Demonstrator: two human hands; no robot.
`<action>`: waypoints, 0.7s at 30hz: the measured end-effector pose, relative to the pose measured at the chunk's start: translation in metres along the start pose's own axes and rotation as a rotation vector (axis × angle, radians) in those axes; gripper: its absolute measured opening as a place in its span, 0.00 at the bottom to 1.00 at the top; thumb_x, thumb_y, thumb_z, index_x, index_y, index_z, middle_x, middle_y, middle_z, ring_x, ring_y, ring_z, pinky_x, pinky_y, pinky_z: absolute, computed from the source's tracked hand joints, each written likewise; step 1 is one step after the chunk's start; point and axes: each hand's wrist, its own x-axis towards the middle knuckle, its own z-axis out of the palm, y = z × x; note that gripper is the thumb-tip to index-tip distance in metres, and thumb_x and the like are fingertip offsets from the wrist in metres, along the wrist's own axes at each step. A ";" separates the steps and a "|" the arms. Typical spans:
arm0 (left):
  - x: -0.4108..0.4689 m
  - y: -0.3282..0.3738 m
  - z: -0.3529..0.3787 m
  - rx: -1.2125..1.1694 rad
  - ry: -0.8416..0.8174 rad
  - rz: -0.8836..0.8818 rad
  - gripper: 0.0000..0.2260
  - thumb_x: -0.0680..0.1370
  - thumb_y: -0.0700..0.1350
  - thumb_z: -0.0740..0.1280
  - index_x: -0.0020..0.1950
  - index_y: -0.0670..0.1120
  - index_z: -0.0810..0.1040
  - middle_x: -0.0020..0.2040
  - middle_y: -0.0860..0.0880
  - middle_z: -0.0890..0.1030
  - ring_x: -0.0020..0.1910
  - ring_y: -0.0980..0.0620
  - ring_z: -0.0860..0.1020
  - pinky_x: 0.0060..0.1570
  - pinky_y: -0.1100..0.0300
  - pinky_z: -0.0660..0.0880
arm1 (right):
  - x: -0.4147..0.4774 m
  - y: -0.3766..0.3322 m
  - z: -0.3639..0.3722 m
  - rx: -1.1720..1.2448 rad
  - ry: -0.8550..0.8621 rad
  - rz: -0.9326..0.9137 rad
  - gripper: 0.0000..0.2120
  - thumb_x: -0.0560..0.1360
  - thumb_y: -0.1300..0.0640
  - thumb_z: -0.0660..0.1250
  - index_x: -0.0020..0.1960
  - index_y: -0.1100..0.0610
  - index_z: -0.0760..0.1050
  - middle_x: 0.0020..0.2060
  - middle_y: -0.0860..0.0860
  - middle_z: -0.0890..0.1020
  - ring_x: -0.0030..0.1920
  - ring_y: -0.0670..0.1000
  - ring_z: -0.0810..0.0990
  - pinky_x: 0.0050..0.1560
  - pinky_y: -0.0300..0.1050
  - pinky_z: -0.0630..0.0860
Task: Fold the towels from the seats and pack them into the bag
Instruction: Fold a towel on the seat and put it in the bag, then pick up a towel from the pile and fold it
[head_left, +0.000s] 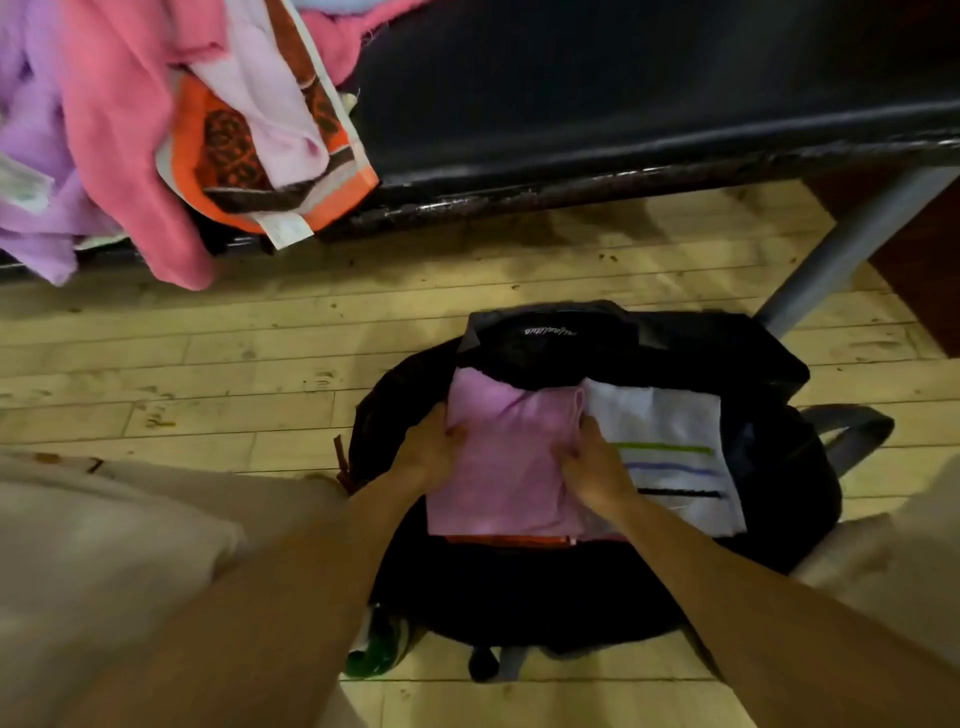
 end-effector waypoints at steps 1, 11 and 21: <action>0.003 -0.003 0.003 0.038 -0.009 -0.009 0.23 0.82 0.50 0.58 0.75 0.43 0.60 0.73 0.41 0.67 0.70 0.44 0.67 0.70 0.55 0.62 | 0.003 0.001 0.003 -0.027 -0.010 0.012 0.26 0.81 0.58 0.61 0.75 0.63 0.57 0.66 0.62 0.73 0.65 0.60 0.73 0.57 0.46 0.68; 0.014 -0.001 0.011 0.025 -0.007 -0.185 0.26 0.81 0.51 0.59 0.75 0.41 0.57 0.71 0.40 0.67 0.68 0.42 0.68 0.66 0.53 0.65 | 0.015 -0.006 0.007 -0.155 -0.113 0.096 0.24 0.81 0.59 0.58 0.75 0.60 0.57 0.68 0.61 0.71 0.66 0.60 0.72 0.62 0.45 0.68; -0.029 0.085 -0.061 0.037 -0.099 0.049 0.06 0.77 0.38 0.58 0.44 0.41 0.74 0.41 0.44 0.75 0.38 0.48 0.74 0.33 0.60 0.69 | -0.012 -0.067 -0.067 -0.189 -0.049 -0.013 0.07 0.78 0.61 0.63 0.51 0.64 0.76 0.52 0.59 0.81 0.53 0.59 0.81 0.54 0.50 0.78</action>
